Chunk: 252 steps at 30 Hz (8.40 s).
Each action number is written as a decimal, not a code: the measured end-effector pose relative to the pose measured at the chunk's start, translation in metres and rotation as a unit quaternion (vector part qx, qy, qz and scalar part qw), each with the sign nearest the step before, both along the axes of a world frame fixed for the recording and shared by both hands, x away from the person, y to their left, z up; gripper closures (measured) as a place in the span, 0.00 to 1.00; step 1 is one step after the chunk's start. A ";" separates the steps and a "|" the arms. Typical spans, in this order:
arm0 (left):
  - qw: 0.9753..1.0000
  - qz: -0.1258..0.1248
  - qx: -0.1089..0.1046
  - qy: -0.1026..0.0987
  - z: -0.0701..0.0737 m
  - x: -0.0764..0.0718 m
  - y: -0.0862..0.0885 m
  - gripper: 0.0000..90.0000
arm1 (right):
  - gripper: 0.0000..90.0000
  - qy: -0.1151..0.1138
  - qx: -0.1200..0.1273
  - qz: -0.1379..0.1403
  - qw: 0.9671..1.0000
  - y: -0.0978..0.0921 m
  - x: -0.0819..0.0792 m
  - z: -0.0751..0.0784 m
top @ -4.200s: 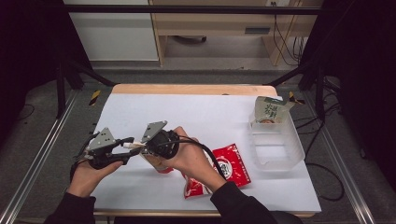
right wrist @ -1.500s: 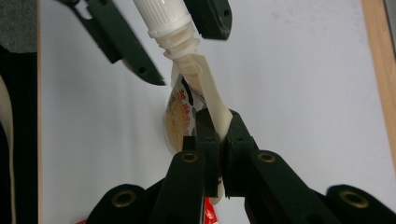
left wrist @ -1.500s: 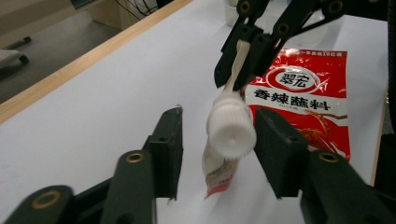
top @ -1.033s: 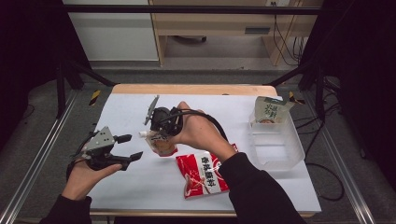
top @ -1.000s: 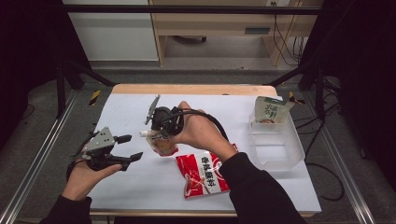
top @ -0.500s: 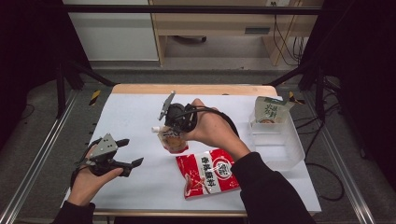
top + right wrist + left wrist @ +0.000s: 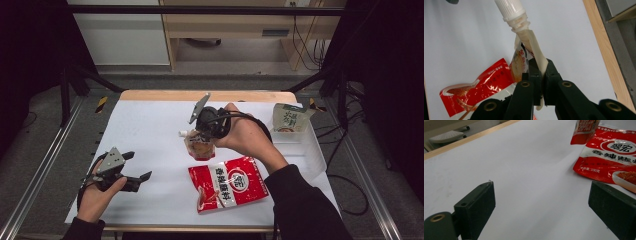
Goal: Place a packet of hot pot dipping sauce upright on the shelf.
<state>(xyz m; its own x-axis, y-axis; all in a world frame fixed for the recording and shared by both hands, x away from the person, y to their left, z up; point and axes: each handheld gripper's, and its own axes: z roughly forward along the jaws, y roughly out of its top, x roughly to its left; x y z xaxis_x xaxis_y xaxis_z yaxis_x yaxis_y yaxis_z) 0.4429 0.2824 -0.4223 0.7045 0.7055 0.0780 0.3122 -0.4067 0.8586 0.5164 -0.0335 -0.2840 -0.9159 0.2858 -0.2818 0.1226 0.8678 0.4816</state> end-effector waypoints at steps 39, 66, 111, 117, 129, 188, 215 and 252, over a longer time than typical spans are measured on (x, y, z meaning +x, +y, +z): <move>0.999 0.027 0.000 0.023 -0.015 0.000 0.017 0.07 | 0.97 -0.016 0.011 -0.080 0.997 -0.099 0.002 0.022; 0.999 0.026 0.000 0.026 -0.015 0.000 0.017 0.07 | 0.97 -0.031 0.023 -0.116 0.992 -0.146 -0.003 0.038; 0.999 0.023 0.006 0.030 -0.017 0.001 0.014 0.07 | 0.97 -0.060 0.018 -0.170 0.983 -0.224 -0.002 0.046; 0.999 0.020 0.006 0.032 -0.018 0.003 0.012 0.07 | 0.97 -0.060 0.014 -0.175 0.983 -0.237 0.006 0.039; 0.999 0.017 0.008 0.033 -0.018 0.003 0.011 0.07 | 0.97 -0.057 0.013 -0.182 0.982 -0.258 0.025 0.019; 0.999 0.015 0.016 0.033 -0.018 0.000 0.007 0.07 | 0.96 0.010 0.023 -0.175 0.984 -0.251 0.049 -0.054; 0.999 0.015 0.017 0.035 -0.019 0.000 0.006 0.07 | 0.46 -0.030 0.072 -0.238 0.968 -0.263 0.037 -0.046; 0.999 -0.038 0.020 0.030 -0.016 -0.009 -0.044 0.07 | 0.17 -0.046 0.171 -0.212 0.961 -0.168 -0.104 -0.092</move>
<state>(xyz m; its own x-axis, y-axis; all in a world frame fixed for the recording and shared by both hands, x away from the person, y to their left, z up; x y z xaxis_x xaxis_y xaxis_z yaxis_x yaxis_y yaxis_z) 0.4337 0.2380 -0.4385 0.7600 0.6470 0.0617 0.3292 -0.4651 0.8218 0.4124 -0.2012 -0.3762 -0.6728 0.7179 -0.1788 0.3735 0.5382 0.7556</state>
